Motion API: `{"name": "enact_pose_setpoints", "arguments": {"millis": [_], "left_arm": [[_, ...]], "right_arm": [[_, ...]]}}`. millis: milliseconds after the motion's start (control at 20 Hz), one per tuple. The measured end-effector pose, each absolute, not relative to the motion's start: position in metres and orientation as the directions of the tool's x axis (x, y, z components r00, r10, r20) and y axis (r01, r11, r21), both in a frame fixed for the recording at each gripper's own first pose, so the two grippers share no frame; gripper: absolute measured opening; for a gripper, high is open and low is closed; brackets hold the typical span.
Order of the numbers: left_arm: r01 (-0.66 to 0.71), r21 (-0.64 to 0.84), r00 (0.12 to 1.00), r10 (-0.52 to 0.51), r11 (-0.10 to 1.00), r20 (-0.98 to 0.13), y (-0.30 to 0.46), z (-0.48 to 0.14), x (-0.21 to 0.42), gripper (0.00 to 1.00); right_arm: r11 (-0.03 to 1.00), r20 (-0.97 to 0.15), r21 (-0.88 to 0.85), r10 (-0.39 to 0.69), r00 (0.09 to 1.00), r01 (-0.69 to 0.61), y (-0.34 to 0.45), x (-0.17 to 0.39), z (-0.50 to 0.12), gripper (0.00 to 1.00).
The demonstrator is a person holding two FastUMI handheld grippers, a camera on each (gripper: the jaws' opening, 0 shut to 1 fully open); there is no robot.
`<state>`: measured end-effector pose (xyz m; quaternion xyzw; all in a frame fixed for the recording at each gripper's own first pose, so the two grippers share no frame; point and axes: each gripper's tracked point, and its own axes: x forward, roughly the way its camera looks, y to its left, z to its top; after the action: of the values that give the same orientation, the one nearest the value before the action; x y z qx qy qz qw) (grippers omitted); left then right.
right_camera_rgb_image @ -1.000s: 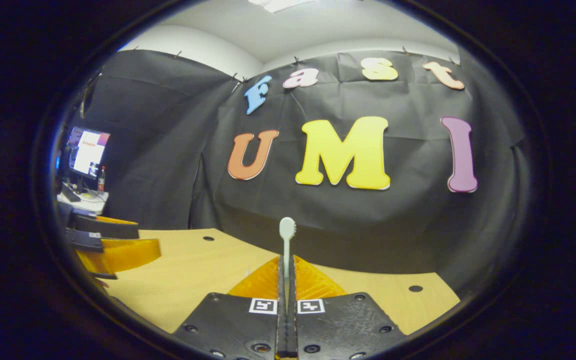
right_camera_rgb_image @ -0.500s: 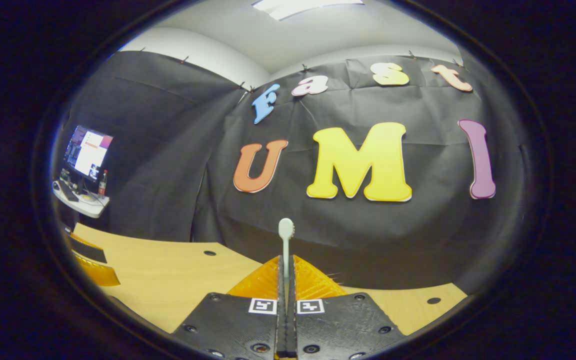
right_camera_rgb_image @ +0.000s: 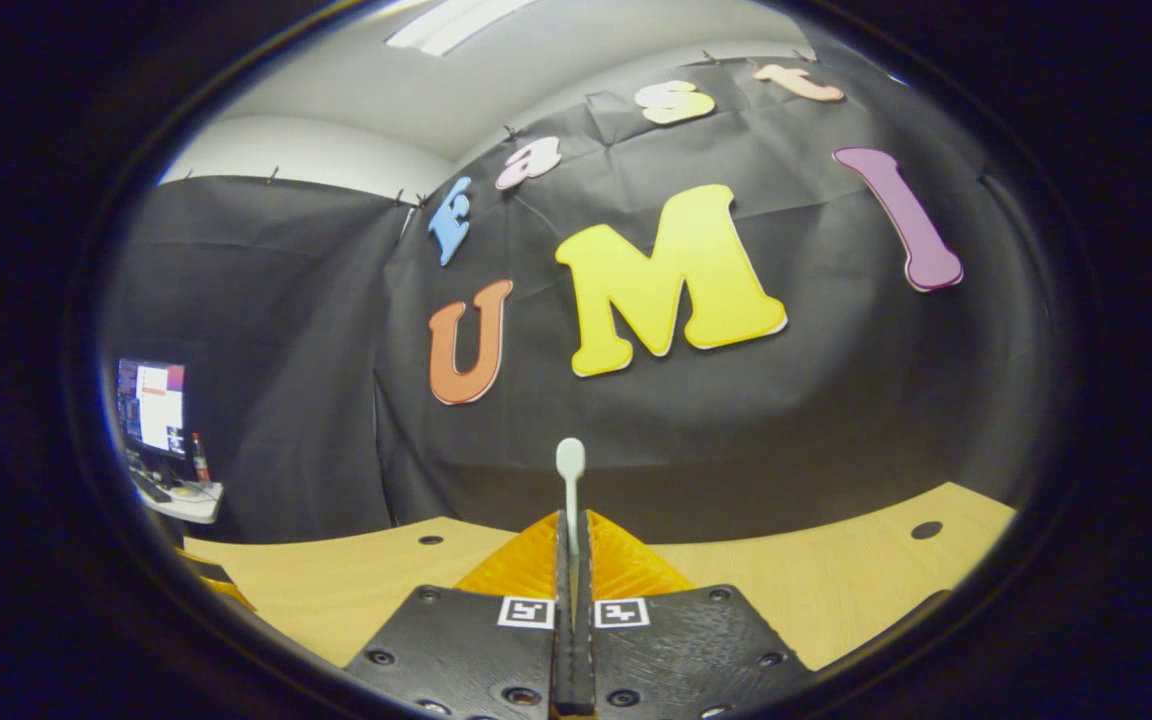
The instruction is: Put the toothbrush and toothpaste on the desktop into the cup, then pick up the cup and place it on the coaster on the desktop.
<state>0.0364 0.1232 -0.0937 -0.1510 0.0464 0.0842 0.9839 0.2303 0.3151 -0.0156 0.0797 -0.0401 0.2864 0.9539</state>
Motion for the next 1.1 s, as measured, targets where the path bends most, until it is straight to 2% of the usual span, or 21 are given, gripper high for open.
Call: {"name": "enact_pose_setpoints", "arguments": {"millis": [250, 300, 400, 500, 550, 600, 650, 700, 750, 900, 1100], "left_arm": [[-0.177, -0.296, 0.981, 0.146, 0.938, -0.125, 0.122, -0.096, 0.039, 0.99], [-0.176, -0.295, 0.981, 0.144, 0.939, -0.126, 0.121, -0.096, 0.040, 0.99], [-0.174, -0.288, 0.982, 0.143, 0.942, -0.123, 0.119, -0.093, 0.042, 0.98], [-0.169, -0.284, 0.983, 0.141, 0.944, -0.118, 0.116, -0.090, 0.042, 0.98], [-0.168, -0.280, 0.983, 0.141, 0.945, -0.116, 0.115, -0.089, 0.041, 0.98], [-0.164, -0.275, 0.984, 0.138, 0.947, -0.114, 0.112, -0.087, 0.041, 0.98], [-0.159, -0.273, 0.985, 0.133, 0.949, -0.111, 0.109, -0.085, 0.041, 0.98], [-0.154, -0.272, 0.986, 0.130, 0.950, -0.106, 0.106, -0.080, 0.040, 0.98], [-0.148, -0.270, 0.987, 0.125, 0.951, -0.100, 0.104, -0.077, 0.039, 0.98], [-0.132, -0.247, 0.990, 0.117, 0.960, -0.074, 0.098, -0.061, 0.040, 0.98], [-0.118, -0.182, 0.993, 0.113, 0.976, -0.039, 0.096, -0.031, 0.042, 0.98]], "right_arm": [[0.812, 0.145, 0.039, 0.573, 0.807, -0.583, 0.324, 0.212, -0.012, 0.00], [0.815, 0.154, 0.028, 0.569, 0.808, -0.579, 0.322, 0.209, -0.011, 0.04], [0.812, 0.195, -0.003, 0.573, 0.796, -0.583, 0.316, 0.197, -0.004, 0.05], [0.805, 0.242, -0.044, 0.583, 0.775, -0.592, 0.314, 0.183, 0.007, 0.40], [0.805, 0.264, -0.063, 0.583, 0.768, -0.590, 0.311, 0.177, 0.014, 0.47], [0.805, 0.281, -0.082, 0.584, 0.761, -0.588, 0.309, 0.170, 0.019, 0.62], [0.806, 0.293, -0.096, 0.583, 0.758, -0.584, 0.306, 0.163, 0.023, 0.70], [0.807, 0.300, -0.110, 0.583, 0.755, -0.580, 0.302, 0.158, 0.025, 0.89], [0.818, 0.301, -0.120, 0.570, 0.764, -0.563, 0.294, 0.154, 0.026, 0.96], [0.852, 0.310, -0.131, 0.521, 0.796, -0.507, 0.265, 0.141, 0.031, 0.94], [0.890, 0.374, -0.156, 0.454, 0.809, -0.427, 0.212, 0.115, 0.053, 0.94]]}}
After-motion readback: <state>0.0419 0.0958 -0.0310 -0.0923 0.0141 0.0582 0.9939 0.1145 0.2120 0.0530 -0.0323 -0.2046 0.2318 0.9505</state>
